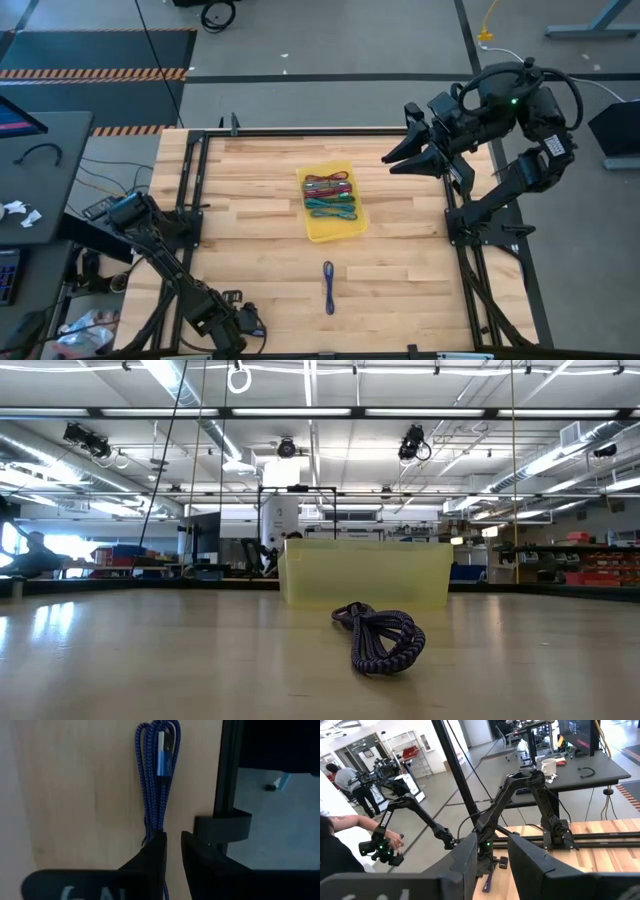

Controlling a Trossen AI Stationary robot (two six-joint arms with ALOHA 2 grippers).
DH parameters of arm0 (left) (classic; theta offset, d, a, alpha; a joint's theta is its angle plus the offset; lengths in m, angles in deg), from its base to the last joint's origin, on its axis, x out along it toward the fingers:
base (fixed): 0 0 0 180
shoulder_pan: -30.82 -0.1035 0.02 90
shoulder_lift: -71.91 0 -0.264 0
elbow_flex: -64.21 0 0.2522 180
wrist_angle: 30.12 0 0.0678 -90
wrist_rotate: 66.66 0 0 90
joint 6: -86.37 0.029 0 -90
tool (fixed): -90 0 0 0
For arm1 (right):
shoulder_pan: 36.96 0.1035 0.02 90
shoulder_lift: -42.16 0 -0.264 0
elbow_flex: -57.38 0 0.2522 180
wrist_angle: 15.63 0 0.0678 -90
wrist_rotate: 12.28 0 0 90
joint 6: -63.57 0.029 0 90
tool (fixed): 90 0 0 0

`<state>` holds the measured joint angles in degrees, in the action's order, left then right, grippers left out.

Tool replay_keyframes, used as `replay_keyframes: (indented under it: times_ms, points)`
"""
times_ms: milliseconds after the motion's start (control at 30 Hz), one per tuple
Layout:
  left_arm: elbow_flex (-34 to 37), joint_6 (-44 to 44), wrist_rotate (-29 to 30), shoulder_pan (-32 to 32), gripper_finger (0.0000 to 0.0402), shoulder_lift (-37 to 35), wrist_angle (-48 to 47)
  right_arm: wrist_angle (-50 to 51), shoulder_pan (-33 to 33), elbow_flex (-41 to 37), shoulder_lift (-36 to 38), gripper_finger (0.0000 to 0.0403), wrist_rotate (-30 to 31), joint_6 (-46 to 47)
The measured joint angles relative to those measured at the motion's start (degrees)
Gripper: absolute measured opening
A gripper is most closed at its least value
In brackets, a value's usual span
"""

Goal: Pick and place USB-C Cables
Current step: Put the left dark blue charger cable into the yellow bin

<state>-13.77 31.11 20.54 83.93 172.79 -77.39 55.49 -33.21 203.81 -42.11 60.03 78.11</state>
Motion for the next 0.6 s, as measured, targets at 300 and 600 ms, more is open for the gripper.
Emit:
replay_keyframes:
  times_ms: [300,600]
  points:
    - [0.0,0.4,0.2,0.2,0.0127,0.0,-0.2,0.0,0.0,0.0,0.0,0.0115,0.0,-0.8]
    - [2.4,-0.3,1.1,0.7,0.0179,0.4,-0.6,0.3,0.0,0.0,0.0,0.0115,0.0,-1.2]
